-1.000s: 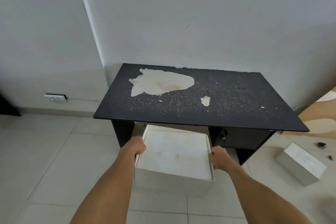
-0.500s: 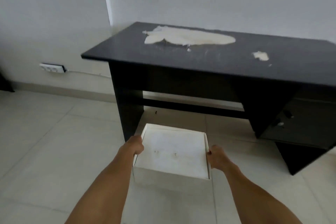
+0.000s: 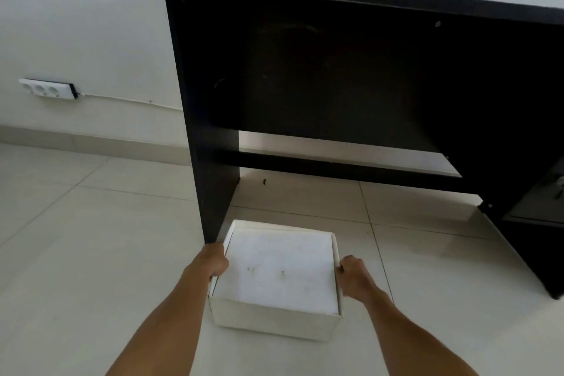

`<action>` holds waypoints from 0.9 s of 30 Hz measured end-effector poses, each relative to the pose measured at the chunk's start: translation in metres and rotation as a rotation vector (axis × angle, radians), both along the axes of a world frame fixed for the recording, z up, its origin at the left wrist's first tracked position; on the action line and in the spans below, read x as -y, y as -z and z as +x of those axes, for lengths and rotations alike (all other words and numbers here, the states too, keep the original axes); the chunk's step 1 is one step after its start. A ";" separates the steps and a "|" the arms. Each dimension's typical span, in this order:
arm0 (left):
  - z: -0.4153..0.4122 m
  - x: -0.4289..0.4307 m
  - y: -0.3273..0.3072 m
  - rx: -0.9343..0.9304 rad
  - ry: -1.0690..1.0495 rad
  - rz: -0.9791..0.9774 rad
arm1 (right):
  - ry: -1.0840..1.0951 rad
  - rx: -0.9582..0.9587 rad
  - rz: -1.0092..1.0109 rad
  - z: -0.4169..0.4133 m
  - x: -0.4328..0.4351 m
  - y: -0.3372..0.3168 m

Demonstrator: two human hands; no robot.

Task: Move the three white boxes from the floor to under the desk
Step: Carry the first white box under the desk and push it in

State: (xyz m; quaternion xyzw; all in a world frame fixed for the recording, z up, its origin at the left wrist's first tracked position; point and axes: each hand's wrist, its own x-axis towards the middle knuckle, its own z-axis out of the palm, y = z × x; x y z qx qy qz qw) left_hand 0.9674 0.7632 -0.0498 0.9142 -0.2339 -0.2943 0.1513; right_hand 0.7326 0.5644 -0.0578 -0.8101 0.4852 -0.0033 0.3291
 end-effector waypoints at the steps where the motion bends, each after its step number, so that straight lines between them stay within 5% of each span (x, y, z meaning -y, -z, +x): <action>1: 0.004 0.001 0.005 0.004 -0.002 0.000 | 0.001 -0.006 0.001 0.003 0.000 0.004; 10: 0.035 0.020 0.034 0.098 -0.104 -0.099 | 0.087 0.026 0.036 0.035 0.013 0.021; 18: 0.011 0.016 0.038 0.103 -0.435 -0.287 | 0.178 0.086 0.152 0.047 0.002 0.019; 22: -0.007 0.020 0.029 -0.038 -0.665 -0.419 | 0.352 0.271 0.392 0.049 -0.015 0.018; 27: -0.014 0.021 0.017 -0.214 -0.270 -0.325 | 0.632 0.577 0.537 0.065 -0.075 0.026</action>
